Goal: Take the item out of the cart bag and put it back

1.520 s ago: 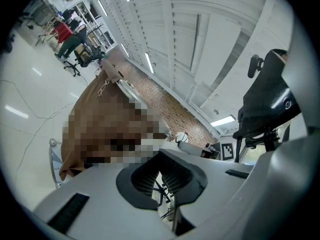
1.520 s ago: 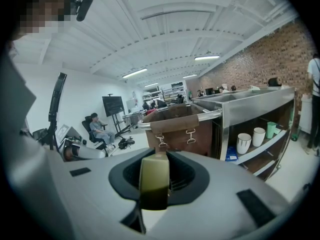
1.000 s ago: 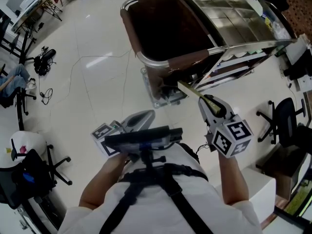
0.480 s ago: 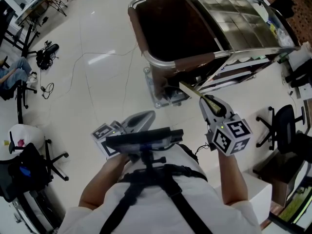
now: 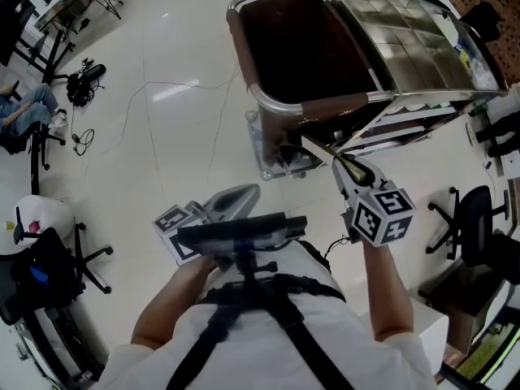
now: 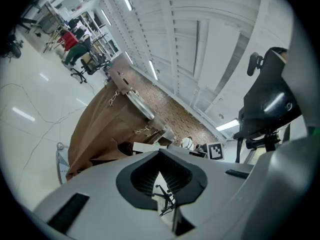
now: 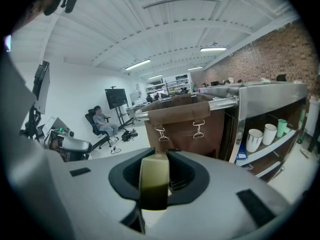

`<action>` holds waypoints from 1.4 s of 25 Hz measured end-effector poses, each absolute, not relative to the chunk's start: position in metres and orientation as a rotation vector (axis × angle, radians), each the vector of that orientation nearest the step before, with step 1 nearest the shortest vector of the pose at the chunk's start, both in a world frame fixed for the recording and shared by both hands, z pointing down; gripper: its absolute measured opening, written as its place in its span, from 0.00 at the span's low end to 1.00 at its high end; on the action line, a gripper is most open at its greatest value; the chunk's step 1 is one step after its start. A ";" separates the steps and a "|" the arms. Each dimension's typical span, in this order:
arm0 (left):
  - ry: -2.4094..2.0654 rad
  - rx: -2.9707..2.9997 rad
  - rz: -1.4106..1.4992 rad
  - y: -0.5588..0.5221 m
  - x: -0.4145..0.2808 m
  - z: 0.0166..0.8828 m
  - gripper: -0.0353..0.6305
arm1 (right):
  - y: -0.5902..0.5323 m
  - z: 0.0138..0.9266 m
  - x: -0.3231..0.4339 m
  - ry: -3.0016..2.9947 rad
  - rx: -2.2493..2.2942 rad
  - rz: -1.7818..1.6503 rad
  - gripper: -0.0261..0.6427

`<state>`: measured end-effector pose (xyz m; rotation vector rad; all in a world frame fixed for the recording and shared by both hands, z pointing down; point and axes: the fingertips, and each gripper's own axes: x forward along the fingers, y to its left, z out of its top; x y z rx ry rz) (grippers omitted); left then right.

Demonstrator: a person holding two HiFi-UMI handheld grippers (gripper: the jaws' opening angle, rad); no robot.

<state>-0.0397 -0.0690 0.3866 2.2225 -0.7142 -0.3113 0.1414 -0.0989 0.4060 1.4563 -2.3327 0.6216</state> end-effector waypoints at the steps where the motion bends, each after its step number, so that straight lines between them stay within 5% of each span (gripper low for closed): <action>1: -0.716 2.223 -0.312 -0.069 -0.040 0.387 0.06 | -0.101 0.409 0.142 -2.328 1.453 0.625 0.15; 35: -0.761 2.221 -0.322 -0.070 -0.051 0.383 0.06 | -0.150 0.473 0.128 -2.191 1.306 0.623 0.15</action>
